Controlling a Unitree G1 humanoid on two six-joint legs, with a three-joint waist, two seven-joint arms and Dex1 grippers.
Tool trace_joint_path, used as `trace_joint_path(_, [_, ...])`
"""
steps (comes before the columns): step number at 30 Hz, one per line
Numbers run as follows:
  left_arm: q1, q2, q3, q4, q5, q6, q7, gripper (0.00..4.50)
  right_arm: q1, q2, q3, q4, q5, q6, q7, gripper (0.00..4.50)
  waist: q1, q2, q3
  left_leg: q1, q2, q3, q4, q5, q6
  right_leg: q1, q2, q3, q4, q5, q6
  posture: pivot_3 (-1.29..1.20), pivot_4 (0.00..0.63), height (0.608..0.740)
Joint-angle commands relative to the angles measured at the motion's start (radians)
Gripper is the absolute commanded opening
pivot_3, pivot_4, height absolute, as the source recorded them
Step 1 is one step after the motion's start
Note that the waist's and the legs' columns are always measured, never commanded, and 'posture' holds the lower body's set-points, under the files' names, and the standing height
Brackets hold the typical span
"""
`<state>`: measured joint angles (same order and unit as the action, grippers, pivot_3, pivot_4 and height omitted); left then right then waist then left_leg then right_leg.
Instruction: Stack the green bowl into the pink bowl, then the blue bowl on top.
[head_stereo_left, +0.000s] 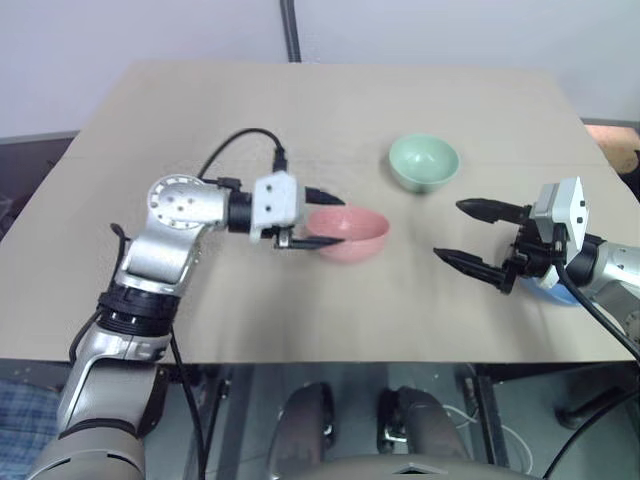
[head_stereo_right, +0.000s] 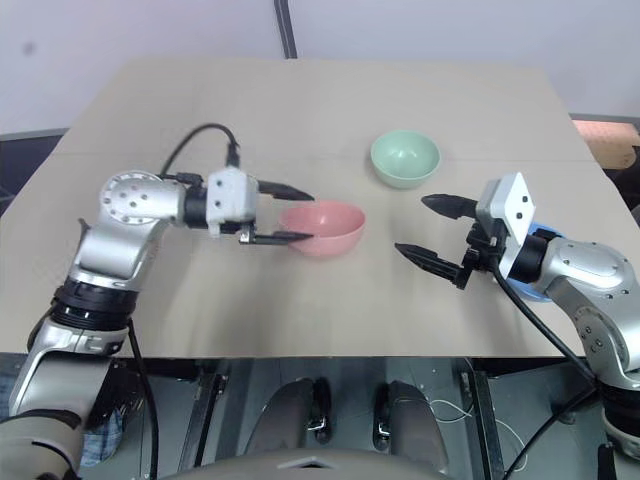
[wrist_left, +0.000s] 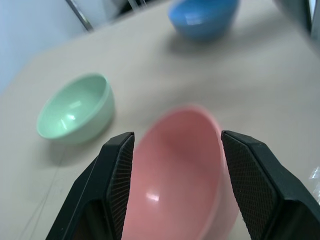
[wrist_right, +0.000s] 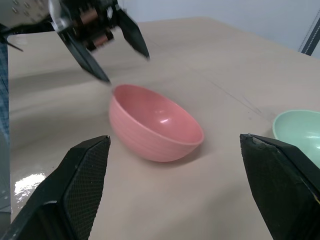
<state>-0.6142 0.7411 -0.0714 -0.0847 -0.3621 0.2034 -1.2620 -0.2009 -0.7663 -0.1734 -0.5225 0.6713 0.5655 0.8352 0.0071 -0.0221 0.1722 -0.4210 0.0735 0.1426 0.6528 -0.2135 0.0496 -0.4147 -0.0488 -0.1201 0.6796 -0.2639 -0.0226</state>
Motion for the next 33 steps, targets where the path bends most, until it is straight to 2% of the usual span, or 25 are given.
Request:
trace_joint_path(1, [0.092, 0.07, 0.112, -0.055, -0.067, 0.101, 0.025, 2.94, -0.003, -0.017, -0.021, -0.002, -0.006, -0.026, 0.02, 4.5, -0.006, 0.0, 0.0, 0.0, 0.0, 0.0, 0.0, 0.0, 0.0, 0.0, 0.0, 0.0, 0.0, 0.0, 0.0, 0.0, 0.15, 0.74])
trace_joint_path(9, [0.291, 0.181, 0.299, -0.058, -0.059, 0.103, 0.078, 2.94, -0.085, -0.014, 0.031, 0.09, -0.057, -0.049, 0.05, 4.5, -0.003, 0.0, 0.0, 0.002, 0.0, 0.0, 0.0, -0.002, 0.002, 0.001, -0.002, -0.001, 0.0, 0.0, 0.0, 0.0, 0.15, 0.74])
trace_joint_path(16, [0.416, 0.171, 0.391, -0.147, -0.095, 0.116, 0.135, 2.94, -0.22, 0.009, 0.111, 0.221, -0.137, -0.079, 0.068, 4.5, 0.002, 0.0, 0.0, 0.002, 0.0, 0.0, -0.001, -0.001, 0.001, 0.001, -0.002, -0.001, 0.0, 0.0, 0.0, 0.0, 0.15, 0.74])
trace_joint_path(21, [0.492, 0.166, 0.453, -0.209, -0.144, 0.147, 0.166, 2.94, -0.356, 0.047, 0.206, 0.36, -0.252, -0.128, 0.068, 4.5, -0.001, 0.0, 0.0, 0.002, 0.0, 0.0, -0.002, 0.0, 0.0, 0.001, -0.002, -0.001, 0.0, 0.0, 0.0, 0.0, 0.15, 0.74])
trace_joint_path(24, [0.51, 0.167, 0.484, -0.222, -0.175, 0.161, 0.175, 2.94, -0.466, 0.096, 0.27, 0.469, -0.334, -0.163, 0.052, 4.5, -0.003, 0.0, 0.0, 0.002, 0.0, 0.0, -0.002, 0.0, 0.0, 0.001, -0.002, -0.001, 0.0, 0.0, 0.0, 0.0, 0.15, 0.74])
trace_joint_path(33, [0.523, 0.158, 0.48, -0.216, -0.199, 0.15, 0.182, 2.94, -0.818, 0.31, 0.456, 1.006, -0.646, -0.386, -0.043, 4.5, -0.023, 0.001, 0.001, 0.002, 0.0, 0.001, -0.002, 0.0, 0.0, 0.0, -0.002, -0.001, 0.001, 0.002, -0.004, 0.0, 0.15, 0.74])
